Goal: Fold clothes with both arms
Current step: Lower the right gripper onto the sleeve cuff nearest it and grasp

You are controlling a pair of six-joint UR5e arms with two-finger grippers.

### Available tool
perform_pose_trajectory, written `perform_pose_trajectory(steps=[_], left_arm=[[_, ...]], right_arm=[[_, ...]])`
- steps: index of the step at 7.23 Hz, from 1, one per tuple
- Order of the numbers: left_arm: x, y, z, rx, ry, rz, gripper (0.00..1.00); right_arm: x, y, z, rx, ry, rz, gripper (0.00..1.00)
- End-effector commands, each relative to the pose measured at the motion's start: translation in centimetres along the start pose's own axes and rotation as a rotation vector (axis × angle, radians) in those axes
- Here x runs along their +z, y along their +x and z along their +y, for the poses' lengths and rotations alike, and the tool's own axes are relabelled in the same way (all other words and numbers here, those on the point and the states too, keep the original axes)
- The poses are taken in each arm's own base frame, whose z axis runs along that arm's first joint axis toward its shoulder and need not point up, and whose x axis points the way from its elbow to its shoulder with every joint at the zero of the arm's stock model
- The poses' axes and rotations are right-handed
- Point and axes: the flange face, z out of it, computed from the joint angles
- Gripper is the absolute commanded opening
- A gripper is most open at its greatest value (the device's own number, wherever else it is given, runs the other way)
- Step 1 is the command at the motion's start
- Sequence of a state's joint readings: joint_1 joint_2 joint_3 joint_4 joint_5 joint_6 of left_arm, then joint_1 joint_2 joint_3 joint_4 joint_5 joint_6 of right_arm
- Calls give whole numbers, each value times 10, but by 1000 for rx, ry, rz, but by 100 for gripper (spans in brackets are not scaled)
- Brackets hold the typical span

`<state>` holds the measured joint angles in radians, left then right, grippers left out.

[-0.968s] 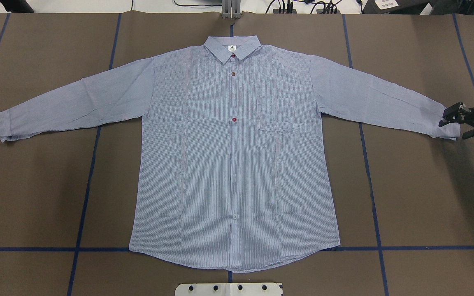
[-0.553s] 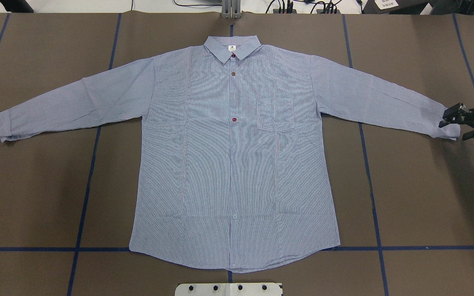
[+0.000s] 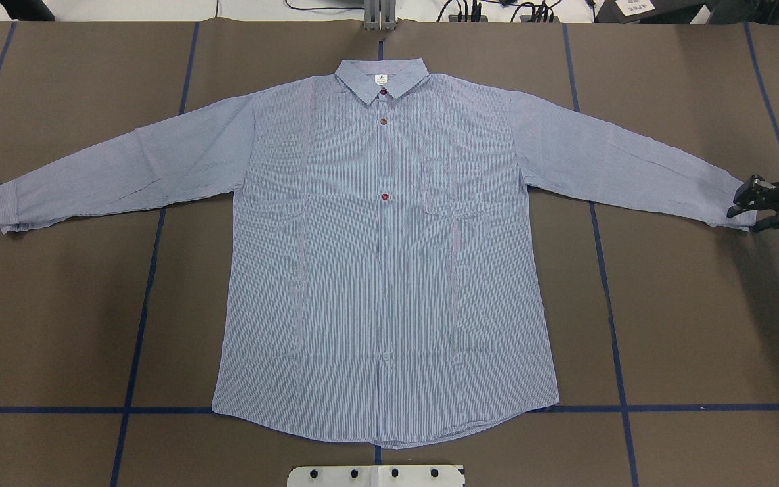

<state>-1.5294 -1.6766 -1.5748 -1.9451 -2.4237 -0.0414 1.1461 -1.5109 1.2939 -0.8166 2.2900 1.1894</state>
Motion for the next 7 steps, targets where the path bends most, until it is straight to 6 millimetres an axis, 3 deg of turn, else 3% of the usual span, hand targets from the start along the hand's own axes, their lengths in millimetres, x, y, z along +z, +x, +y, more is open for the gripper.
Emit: perform_pose_trajectory(steps=[1,2,3,4,5,7], left_arm=[[-1,1,0,2,1,0,100],[-3,3,-2,5,5,0,100],[-7,8,-4,0,13,1,100],[-9,11,-5,-5,18,1,100],[-14,16,-6,7,28,3,100],[-17,23,-3,11,31,34,100]], right_arm=[[-5,-6,1,1,0,-14,0],[-7,-4,4,-2,-5,-17,0],[-18,-15,8,-20,-4,-43,0],[-41,-38,20,-54,10,-83,0],[-70,-80,30,-59,17,-102,0],[-127,-195,39,-75,32,-120,0]])
